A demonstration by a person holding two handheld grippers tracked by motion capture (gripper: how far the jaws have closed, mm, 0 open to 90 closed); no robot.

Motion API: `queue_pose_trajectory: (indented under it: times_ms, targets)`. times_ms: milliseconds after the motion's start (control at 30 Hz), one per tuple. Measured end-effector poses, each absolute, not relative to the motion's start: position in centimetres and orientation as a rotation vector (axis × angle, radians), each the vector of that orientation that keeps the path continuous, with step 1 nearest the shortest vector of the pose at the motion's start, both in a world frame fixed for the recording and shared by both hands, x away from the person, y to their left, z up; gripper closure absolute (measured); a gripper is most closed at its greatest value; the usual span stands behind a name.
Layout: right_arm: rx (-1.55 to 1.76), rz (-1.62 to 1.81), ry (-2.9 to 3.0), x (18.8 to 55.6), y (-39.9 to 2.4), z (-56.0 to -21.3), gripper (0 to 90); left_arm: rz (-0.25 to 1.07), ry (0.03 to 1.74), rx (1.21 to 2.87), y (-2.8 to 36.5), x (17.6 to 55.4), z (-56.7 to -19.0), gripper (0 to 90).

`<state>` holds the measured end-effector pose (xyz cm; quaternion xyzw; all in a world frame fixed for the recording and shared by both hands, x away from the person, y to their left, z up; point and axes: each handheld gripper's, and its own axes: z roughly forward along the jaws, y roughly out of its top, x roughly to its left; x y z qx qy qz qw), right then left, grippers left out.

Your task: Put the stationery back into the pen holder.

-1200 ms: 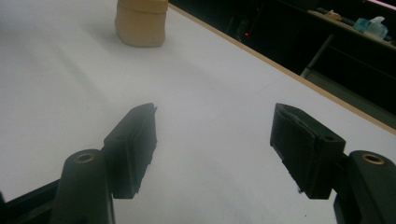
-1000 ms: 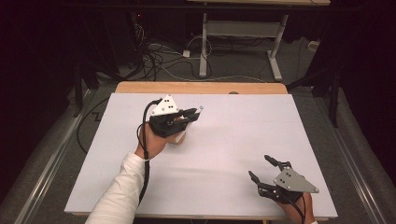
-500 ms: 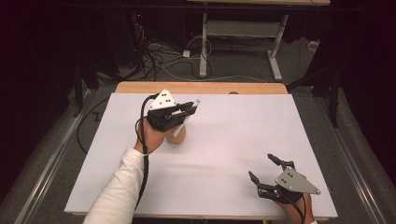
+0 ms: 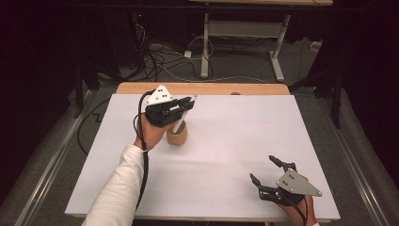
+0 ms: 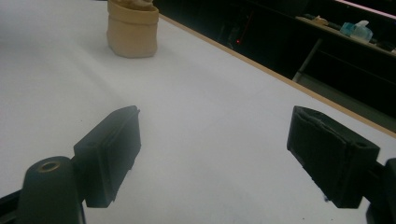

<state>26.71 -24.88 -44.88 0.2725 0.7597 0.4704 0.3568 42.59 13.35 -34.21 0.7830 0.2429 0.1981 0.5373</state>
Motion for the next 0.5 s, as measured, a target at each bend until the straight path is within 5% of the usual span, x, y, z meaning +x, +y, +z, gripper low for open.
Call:
queue_pose_trajectory:
  times_ms: [500]
  targets:
    - [0.703, 1.211, 1.962, 26.7, -25.0, -45.0, 18.3, 0.467, 0.613, 1.840, 13.3, 45.0, -36.2, 75.2]
